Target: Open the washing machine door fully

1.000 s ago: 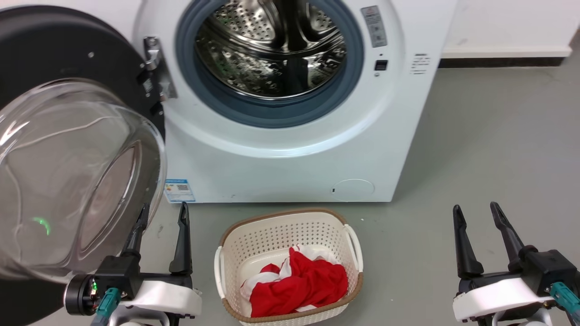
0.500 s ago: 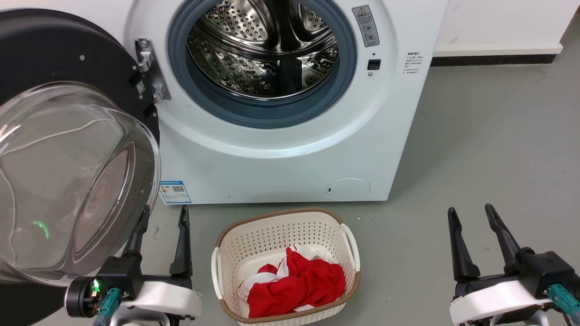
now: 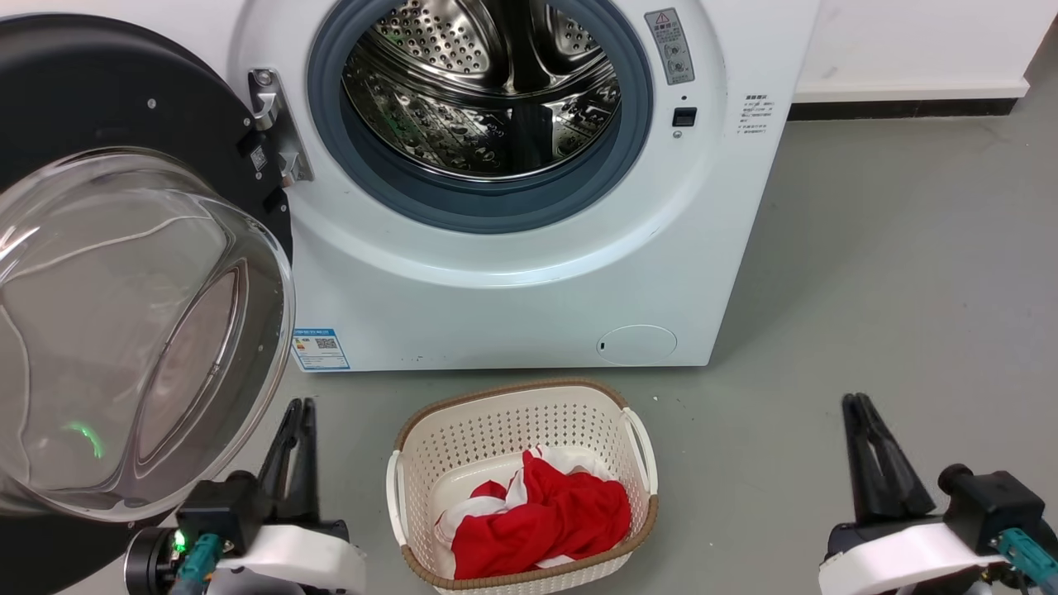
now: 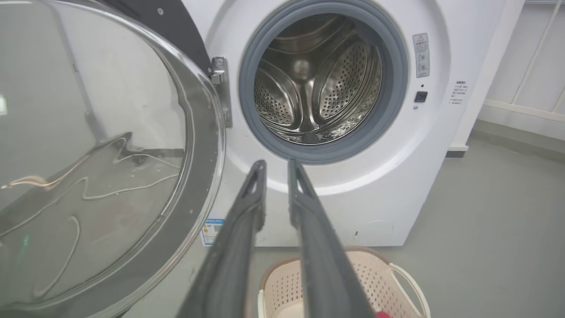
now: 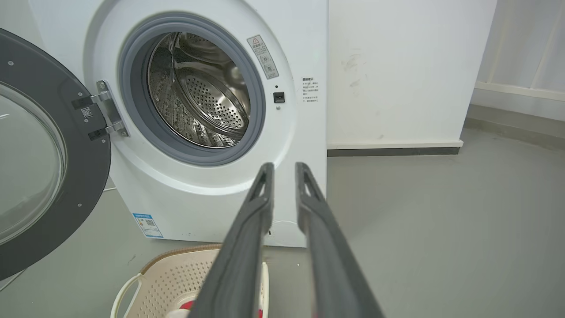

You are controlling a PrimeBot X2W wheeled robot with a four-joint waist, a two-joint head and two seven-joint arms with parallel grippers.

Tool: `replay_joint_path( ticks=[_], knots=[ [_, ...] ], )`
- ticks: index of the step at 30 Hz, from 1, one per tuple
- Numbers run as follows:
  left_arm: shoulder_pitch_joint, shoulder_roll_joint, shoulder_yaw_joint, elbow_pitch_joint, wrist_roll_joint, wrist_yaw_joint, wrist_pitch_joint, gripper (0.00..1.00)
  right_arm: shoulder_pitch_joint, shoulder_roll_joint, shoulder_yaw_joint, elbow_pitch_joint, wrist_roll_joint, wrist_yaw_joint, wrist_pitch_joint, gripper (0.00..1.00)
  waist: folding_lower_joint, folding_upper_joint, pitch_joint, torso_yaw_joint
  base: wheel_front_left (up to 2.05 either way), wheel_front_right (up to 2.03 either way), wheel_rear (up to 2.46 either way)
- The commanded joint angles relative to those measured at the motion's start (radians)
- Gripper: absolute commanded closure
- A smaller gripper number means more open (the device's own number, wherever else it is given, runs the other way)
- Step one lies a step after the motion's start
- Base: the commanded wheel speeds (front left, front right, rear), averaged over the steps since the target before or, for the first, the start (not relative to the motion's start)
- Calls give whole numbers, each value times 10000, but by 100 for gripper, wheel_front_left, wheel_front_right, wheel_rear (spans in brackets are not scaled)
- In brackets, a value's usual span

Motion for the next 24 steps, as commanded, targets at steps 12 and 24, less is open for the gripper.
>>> replay_joint_path(
  ticks=[12,24],
  knots=[
    [-323,17,203,114,-2663,-115,676,100,-320,-143,-14,184,2771,-1,416,100,0,0,0,21,0,0,0],
    [-405,17,256,224,-4804,-207,1141,100,-539,-229,-55,459,4939,-1,771,100,0,0,0,39,0,0,0]
  ],
)
